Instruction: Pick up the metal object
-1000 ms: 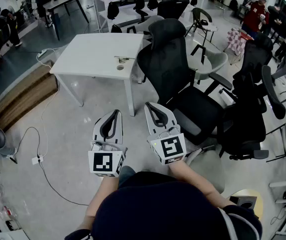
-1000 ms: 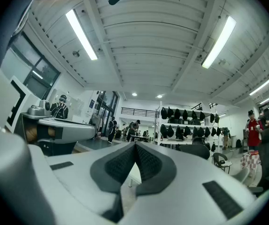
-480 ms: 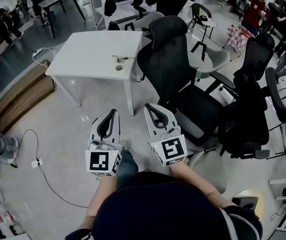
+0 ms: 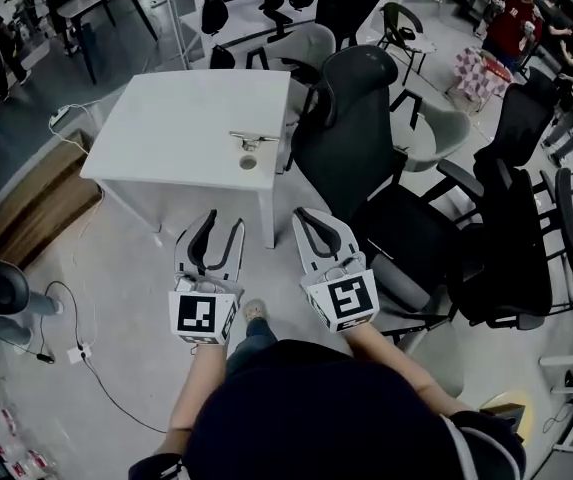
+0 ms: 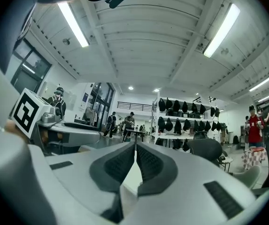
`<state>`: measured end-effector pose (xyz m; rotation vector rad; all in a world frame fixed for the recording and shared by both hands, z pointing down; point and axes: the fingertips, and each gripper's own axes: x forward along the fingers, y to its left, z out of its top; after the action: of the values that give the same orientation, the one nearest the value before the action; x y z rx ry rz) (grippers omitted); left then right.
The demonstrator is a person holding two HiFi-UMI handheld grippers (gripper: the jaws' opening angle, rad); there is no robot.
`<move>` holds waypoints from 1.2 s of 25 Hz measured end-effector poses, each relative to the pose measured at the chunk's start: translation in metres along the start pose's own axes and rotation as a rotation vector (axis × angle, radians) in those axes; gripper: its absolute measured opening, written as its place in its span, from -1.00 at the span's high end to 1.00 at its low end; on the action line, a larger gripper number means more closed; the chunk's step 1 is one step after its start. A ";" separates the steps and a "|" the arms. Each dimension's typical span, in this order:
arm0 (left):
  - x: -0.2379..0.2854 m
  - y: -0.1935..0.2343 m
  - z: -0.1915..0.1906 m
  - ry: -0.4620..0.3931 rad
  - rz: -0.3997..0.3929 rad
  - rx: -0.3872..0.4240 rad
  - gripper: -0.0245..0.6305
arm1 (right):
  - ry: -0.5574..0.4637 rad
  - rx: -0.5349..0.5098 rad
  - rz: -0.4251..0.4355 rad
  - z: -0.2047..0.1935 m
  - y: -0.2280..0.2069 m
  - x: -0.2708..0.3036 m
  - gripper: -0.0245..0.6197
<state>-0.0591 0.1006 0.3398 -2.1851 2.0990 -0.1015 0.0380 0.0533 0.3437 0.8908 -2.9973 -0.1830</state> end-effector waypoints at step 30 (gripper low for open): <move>0.215 0.117 -0.088 0.083 -0.238 0.043 0.21 | 0.119 0.037 -0.223 -0.064 -0.100 0.197 0.84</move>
<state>-0.1770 -0.1219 0.4065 -2.4344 1.8468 -0.2586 -0.0699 -0.1439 0.3913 1.1935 -2.7971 -0.0734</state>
